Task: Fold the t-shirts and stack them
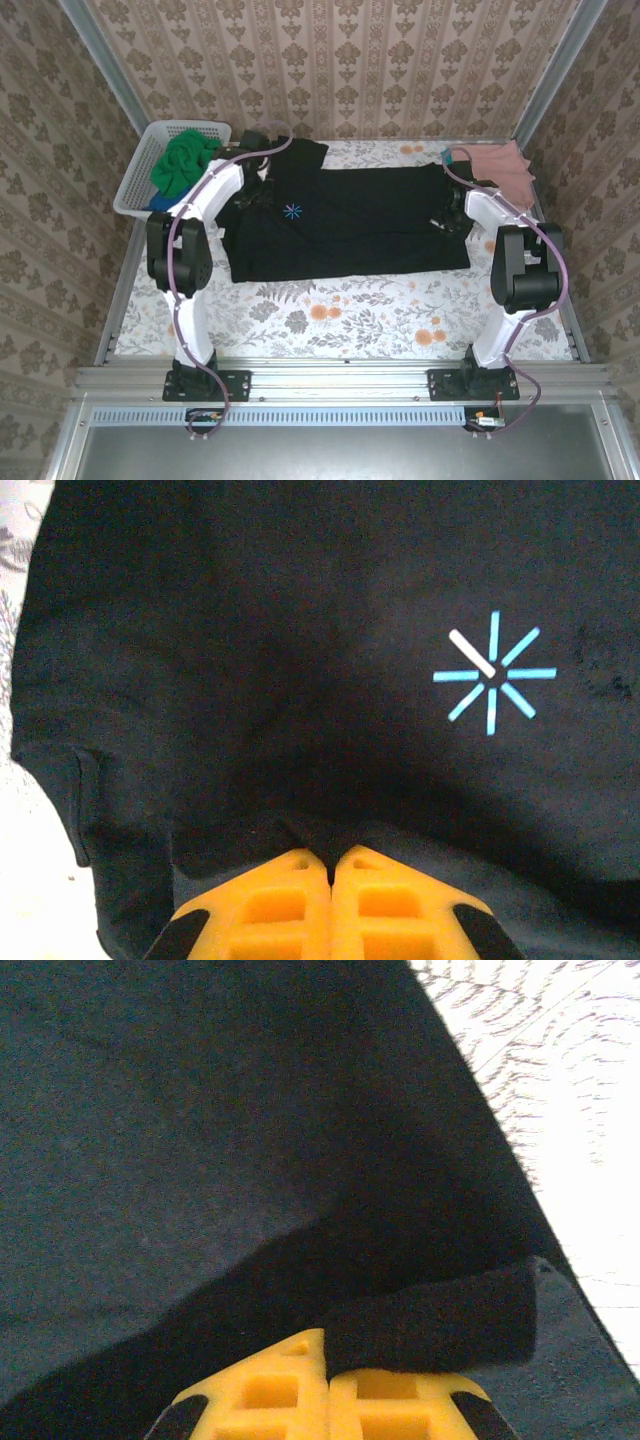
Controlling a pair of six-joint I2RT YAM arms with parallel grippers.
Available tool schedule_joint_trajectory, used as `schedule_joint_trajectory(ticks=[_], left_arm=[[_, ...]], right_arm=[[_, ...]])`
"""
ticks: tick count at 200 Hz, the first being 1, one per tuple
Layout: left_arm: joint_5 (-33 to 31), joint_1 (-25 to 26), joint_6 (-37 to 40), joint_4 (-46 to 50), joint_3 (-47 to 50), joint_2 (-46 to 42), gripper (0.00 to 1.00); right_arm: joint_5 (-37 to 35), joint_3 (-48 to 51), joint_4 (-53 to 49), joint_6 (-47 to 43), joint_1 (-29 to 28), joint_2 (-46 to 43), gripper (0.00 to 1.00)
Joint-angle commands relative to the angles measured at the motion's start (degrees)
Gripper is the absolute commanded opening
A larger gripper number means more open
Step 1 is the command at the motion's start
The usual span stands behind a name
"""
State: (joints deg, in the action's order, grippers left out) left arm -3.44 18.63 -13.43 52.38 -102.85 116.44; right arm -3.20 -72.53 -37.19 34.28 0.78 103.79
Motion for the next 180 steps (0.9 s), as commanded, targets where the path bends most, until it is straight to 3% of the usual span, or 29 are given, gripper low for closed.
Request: schedule_joint_trajectory(ticks=[1,27,66,96,115,154,180], left_arm=[[-1.0,-0.9,1.9,4.5,-4.3,1.3,0.0],[-0.4,-1.0,2.8,4.6,-4.8,0.7,0.0],[0.0,-1.7,3.4,8.3,-8.5,6.1,0.0],[-0.5,-1.8,3.2,10.0,-8.1,5.5,0.0],[-0.4,-1.6,1.9,9.4,-3.3,-0.8,0.0],[2.1,0.3,-3.4,2.1,18.0,-22.3,0.0],[0.6,1.8,-7.6,2.9,29.4,-33.8,0.0]], right_arm=[[-2.2,-0.6,-3.0,-1.0,0.7,-0.8,0.0],[-0.4,1.8,-0.9,-1.4,0.9,-2.9,0.03],[3.1,-2.1,-1.2,-2.4,1.6,3.8,0.02],[2.5,-0.9,-1.5,-2.4,1.7,1.9,0.01],[3.0,3.0,-1.7,-2.5,1.6,-3.8,0.01],[3.1,15.1,-3.4,-1.5,1.3,-19.3,0.03],[3.9,22.5,-5.4,-0.4,1.2,-28.9,0.04]])
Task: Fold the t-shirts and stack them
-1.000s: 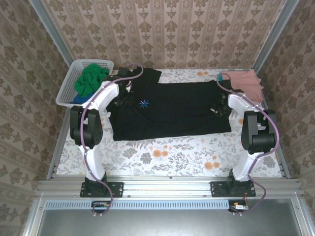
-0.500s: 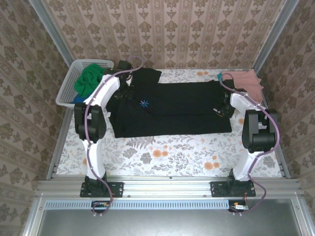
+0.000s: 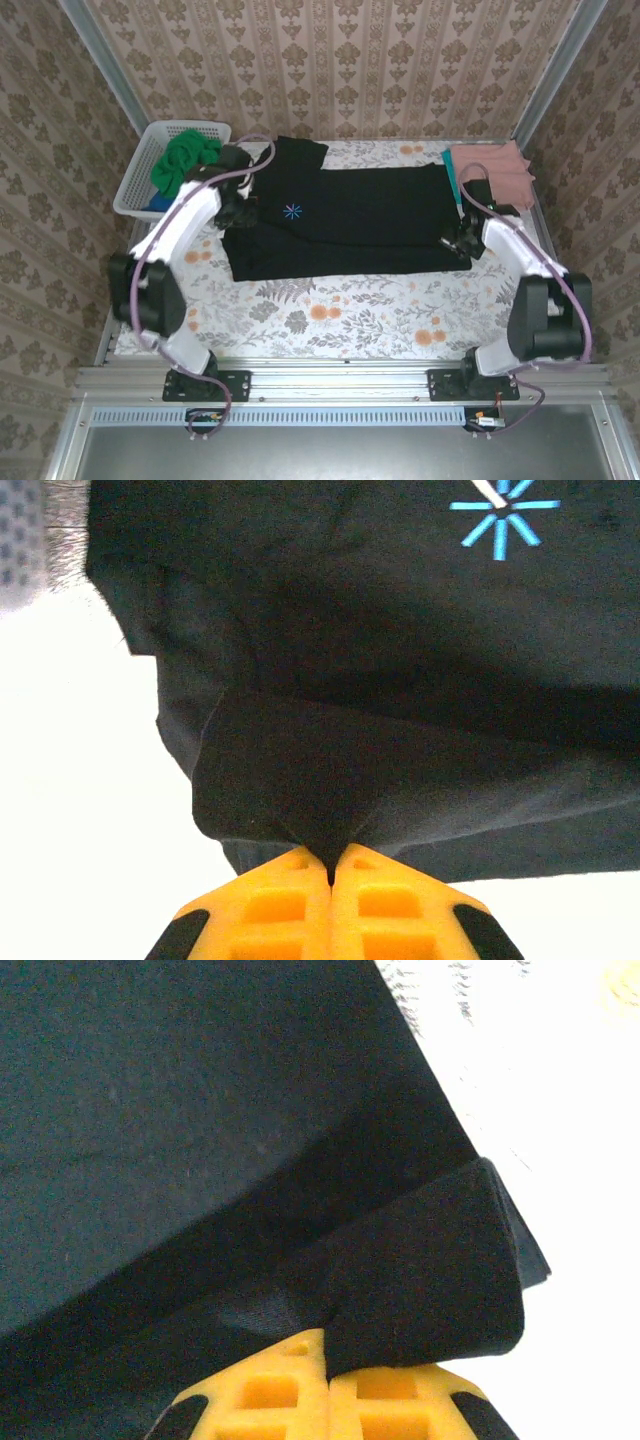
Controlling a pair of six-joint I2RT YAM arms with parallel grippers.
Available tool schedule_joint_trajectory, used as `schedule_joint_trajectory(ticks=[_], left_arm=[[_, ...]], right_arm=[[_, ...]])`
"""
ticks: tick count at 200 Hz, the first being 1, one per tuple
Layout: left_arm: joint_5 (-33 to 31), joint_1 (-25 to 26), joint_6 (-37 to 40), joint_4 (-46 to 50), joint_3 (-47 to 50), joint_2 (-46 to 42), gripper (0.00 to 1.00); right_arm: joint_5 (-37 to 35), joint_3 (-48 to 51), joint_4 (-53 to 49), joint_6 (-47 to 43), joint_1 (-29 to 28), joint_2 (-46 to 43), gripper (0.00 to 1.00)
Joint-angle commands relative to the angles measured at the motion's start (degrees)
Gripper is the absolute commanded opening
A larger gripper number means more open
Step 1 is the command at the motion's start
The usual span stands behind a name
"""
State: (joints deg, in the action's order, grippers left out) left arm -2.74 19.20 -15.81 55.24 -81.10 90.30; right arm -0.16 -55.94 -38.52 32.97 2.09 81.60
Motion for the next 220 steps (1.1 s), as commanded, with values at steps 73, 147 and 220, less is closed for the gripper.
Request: schedule_joint_trajectory(ticks=[73,147,220], left_arm=[[-2.2,2.7,-12.2,6.4,21.1,-30.2,0.0],[-3.3,3.0,-15.1,13.7,21.9,-40.0,0.0],[-3.6,2.6,-8.3,4.2,15.6,-19.8,0.0]], right_arm=[[0.8,10.6,-11.7,0.5,-0.5,-20.3,0.06],[1.8,11.2,-13.1,0.6,-0.5,-27.0,0.08],[1.2,7.7,-0.8,0.6,-0.4,-10.5,0.09]])
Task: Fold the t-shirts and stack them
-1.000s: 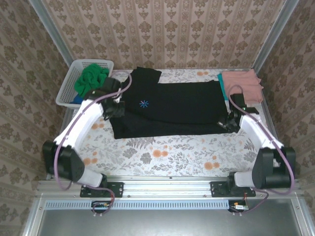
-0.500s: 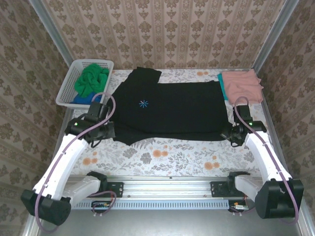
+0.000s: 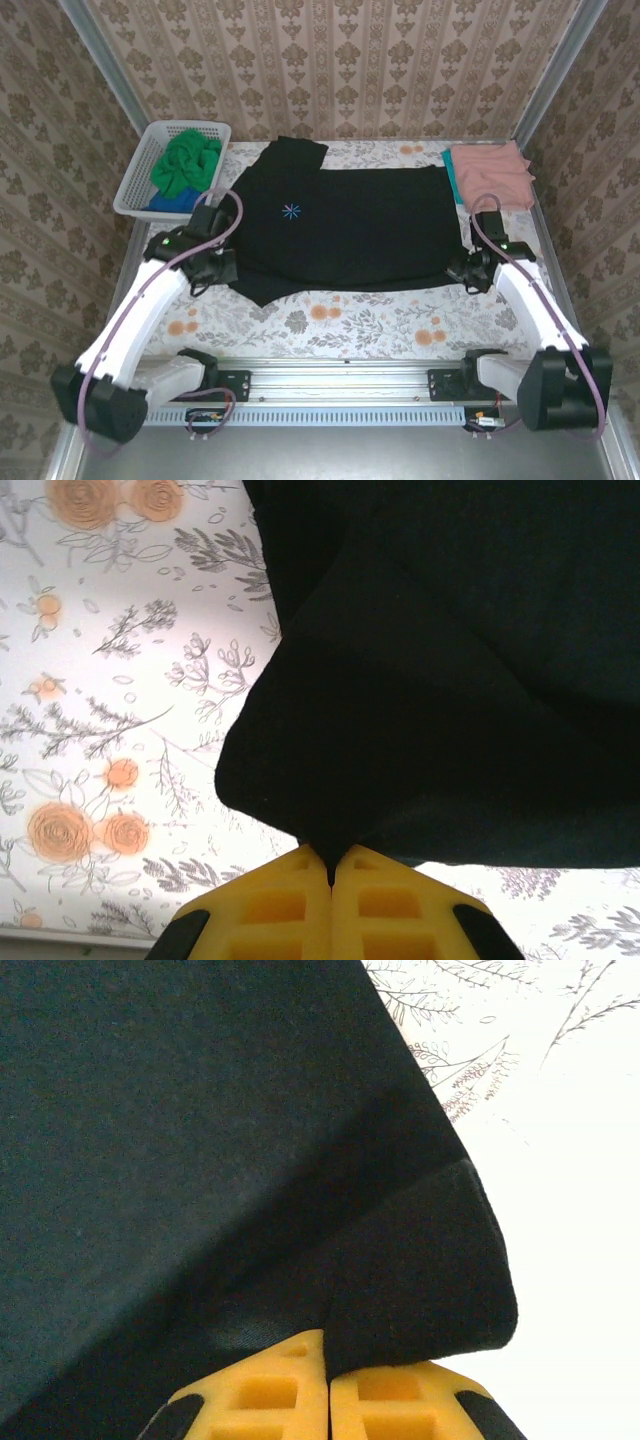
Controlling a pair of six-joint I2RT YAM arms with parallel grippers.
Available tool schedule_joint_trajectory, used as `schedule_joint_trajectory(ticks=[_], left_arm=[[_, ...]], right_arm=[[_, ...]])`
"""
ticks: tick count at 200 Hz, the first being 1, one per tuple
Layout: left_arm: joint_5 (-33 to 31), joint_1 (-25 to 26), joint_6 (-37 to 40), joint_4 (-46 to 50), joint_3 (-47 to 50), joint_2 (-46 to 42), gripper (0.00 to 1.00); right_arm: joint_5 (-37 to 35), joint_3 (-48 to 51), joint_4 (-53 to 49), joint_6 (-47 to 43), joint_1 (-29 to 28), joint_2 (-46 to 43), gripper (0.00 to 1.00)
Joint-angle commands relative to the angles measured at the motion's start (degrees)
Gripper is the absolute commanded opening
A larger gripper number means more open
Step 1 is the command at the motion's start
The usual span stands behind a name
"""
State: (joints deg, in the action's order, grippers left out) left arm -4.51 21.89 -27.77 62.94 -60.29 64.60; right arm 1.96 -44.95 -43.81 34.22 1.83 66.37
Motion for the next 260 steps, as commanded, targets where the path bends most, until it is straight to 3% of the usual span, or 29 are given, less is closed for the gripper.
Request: schedule_joint_trajectory(ticks=[1,83,115,205,224,260], left_arm=[[-1.8,-0.1,3.8,-3.6,-5.4,6.3,0.0],[-4.0,-3.0,9.6,-2.4,-23.8,31.6,0.0],[-4.3,-3.1,10.2,-2.5,-26.3,36.7,0.0],[-3.9,-4.7,12.6,0.5,-39.2,49.1,0.0],[-4.0,-5.1,13.6,1.4,-42.1,51.6,0.0],[-3.3,-6.4,14.0,1.2,-44.7,54.0,0.12]], right_arm=[[-1.0,-3.5,4.6,-0.7,-0.2,5.1,0.09],[-1.8,-17.2,8.5,-3.0,0.0,28.2,0.09],[-2.6,-20.4,8.5,-3.1,0.0,33.6,0.1],[-7.7,-25.0,5.4,-3.3,0.2,38.1,0.15],[-7.7,-26.1,4.6,-3.9,0.4,39.0,0.21],[-9.9,-26.4,2.5,-4.4,0.4,34.7,0.27]])
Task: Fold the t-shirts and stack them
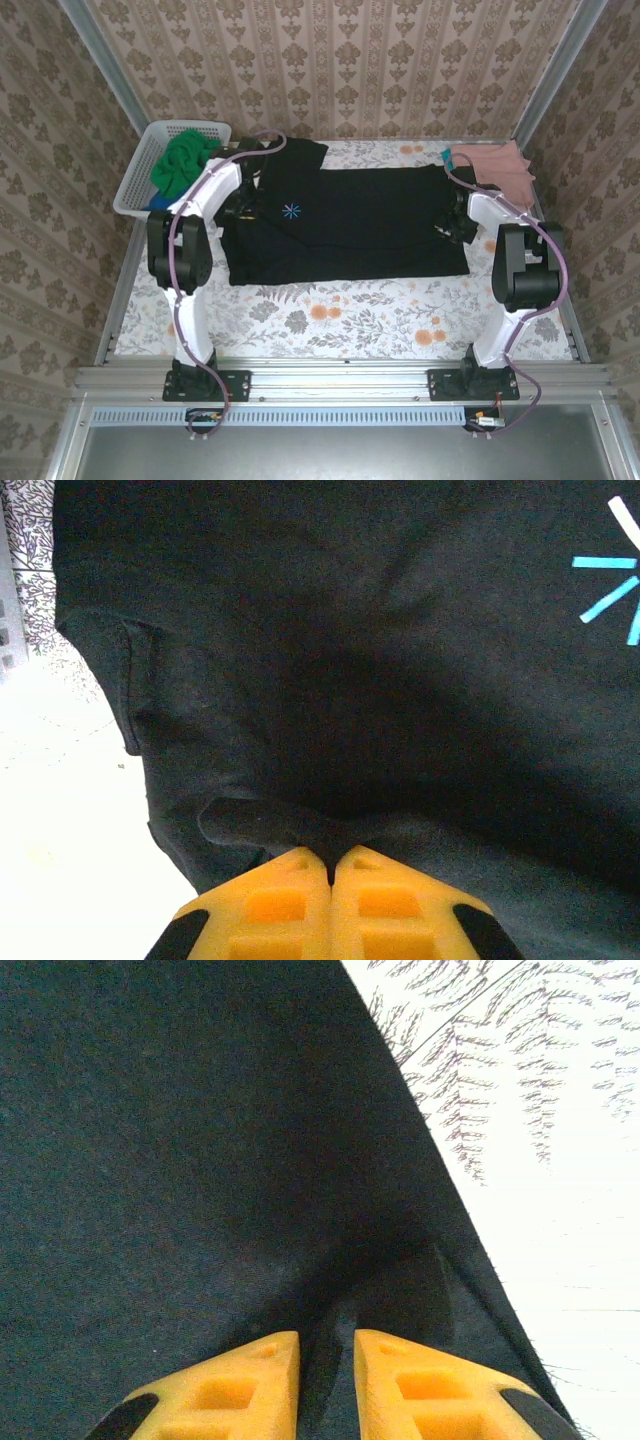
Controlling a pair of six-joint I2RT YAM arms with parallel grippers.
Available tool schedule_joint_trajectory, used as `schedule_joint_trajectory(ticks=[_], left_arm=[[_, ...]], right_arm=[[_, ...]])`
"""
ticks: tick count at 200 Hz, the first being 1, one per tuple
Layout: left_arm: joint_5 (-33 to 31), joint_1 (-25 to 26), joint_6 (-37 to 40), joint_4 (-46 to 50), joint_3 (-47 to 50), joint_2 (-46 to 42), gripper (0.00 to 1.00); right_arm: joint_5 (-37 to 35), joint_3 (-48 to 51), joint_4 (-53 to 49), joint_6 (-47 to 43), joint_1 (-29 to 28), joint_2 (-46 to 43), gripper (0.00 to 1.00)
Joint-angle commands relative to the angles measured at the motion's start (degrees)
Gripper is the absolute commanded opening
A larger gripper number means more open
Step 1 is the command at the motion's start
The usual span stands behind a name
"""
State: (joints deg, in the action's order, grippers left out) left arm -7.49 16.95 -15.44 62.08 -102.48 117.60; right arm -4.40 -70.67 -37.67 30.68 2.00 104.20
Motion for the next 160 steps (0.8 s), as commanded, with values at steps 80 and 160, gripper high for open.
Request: schedule_joint_trajectory(ticks=[80,160], left_arm=[[4.9,-4.6,-1.4,-8.0,9.8,-9.5,0.44],[12.5,-8.4,-13.8,-26.8,52.0,-35.1,0.62]], right_arm=[[-2.3,14.8,5.4,-0.4,-11.0,-15.4,0.52],[-4.7,16.9,2.1,1.0,-8.3,-5.7,0.45]])
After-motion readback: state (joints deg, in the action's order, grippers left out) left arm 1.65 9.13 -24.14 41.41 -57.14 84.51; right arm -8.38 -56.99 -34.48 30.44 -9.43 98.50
